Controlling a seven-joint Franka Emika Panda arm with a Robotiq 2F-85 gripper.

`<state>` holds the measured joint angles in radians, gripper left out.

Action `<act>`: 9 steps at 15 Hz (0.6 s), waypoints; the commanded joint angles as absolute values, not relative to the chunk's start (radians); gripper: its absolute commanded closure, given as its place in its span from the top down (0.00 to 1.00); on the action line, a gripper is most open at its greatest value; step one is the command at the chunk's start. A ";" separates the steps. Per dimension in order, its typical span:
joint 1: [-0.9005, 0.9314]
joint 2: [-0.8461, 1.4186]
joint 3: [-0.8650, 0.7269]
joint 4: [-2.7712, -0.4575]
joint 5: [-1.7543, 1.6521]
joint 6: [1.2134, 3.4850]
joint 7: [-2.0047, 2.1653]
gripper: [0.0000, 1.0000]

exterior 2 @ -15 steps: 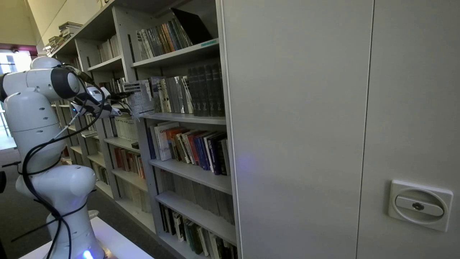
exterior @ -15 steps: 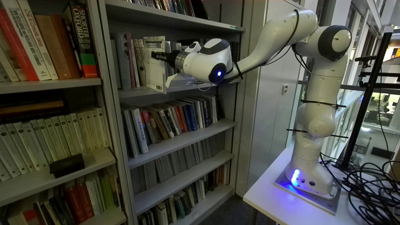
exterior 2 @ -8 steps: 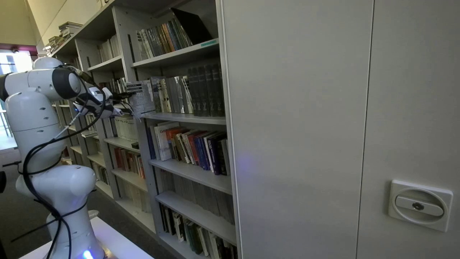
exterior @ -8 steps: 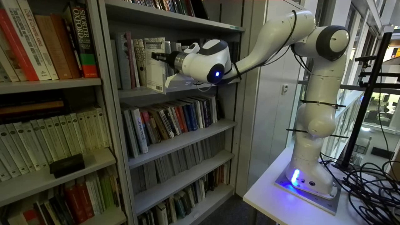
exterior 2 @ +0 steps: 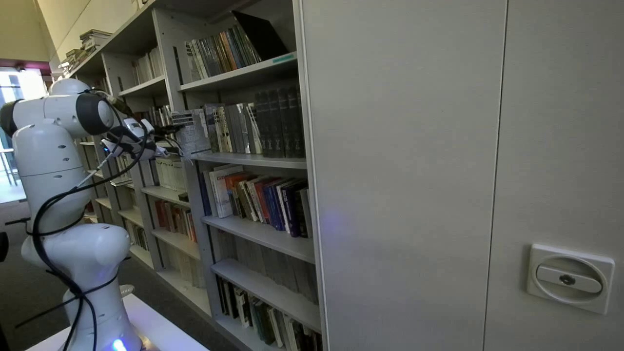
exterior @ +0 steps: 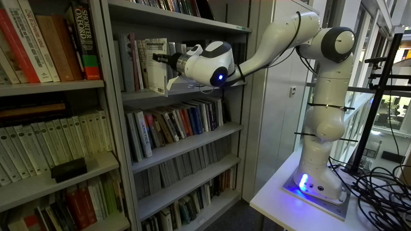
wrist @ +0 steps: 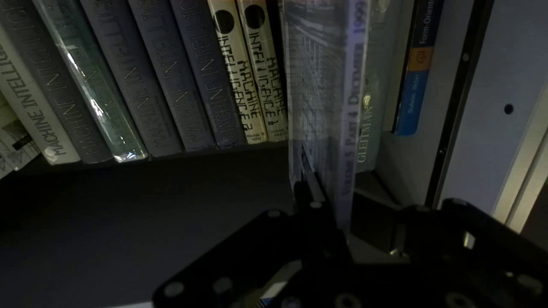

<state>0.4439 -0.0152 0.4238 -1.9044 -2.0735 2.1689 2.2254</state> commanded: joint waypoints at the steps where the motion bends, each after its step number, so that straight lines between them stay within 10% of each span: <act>1: 0.435 0.014 0.423 -1.851 -2.130 2.199 2.244 0.02; 9: 0.433 0.059 0.421 -1.799 -2.205 2.242 2.251 0.02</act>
<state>0.4432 0.0325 0.4233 -1.8529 -2.1402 2.2113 2.2296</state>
